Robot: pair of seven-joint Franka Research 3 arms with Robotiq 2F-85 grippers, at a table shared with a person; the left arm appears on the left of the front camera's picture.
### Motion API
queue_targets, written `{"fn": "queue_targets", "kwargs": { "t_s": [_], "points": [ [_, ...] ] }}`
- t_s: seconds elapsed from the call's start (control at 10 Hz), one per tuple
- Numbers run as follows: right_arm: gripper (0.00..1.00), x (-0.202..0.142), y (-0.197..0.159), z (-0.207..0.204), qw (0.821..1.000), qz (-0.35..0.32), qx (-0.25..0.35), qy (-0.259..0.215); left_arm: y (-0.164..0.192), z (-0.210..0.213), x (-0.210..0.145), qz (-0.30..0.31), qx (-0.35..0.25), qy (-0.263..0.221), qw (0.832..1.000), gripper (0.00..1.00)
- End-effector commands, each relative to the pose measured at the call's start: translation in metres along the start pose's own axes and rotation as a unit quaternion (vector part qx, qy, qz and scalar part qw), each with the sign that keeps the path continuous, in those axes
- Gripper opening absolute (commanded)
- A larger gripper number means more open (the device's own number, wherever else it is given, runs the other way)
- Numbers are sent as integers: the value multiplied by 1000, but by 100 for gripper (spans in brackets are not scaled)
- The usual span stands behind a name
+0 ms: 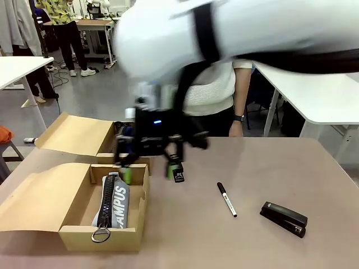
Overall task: Place items inside the box.
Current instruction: Pick up a Pencil pouch or Stapler and place it inside the Mailer Box closest to the robot.
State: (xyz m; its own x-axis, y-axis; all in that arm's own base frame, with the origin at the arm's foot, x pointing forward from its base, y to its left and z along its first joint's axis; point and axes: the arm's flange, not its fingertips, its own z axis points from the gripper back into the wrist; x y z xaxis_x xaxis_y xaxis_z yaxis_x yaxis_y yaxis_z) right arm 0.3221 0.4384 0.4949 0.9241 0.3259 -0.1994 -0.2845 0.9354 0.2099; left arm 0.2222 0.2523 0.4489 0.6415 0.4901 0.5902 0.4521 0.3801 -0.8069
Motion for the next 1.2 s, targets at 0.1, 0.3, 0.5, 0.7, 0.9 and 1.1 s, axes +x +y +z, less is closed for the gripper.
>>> {"fn": "queue_targets", "kwargs": {
  "t_s": [0.1,0.3,0.5,0.7,0.9,1.1],
  "points": [
    [100,0,0,0,1000,0,0,0,-1,-1,2,-11,-8,-8,1000,100],
    [100,0,0,0,1000,0,0,0,-1,-1,2,-11,-8,-8,1000,100],
    [100,-31,-78,31,994,-30,97,-50,-1,-1,2,-11,-8,-8,1000,100],
    [100,-52,-171,59,978,-47,190,-76,-1,-1,2,-11,-8,-8,1000,100],
    [100,-89,-275,73,936,-64,324,-120,-1,-1,2,-11,-8,-8,1000,100],
    [100,-128,-380,67,864,-69,473,-159,-1,-1,2,-11,-8,-8,1000,100]
  ]
}}
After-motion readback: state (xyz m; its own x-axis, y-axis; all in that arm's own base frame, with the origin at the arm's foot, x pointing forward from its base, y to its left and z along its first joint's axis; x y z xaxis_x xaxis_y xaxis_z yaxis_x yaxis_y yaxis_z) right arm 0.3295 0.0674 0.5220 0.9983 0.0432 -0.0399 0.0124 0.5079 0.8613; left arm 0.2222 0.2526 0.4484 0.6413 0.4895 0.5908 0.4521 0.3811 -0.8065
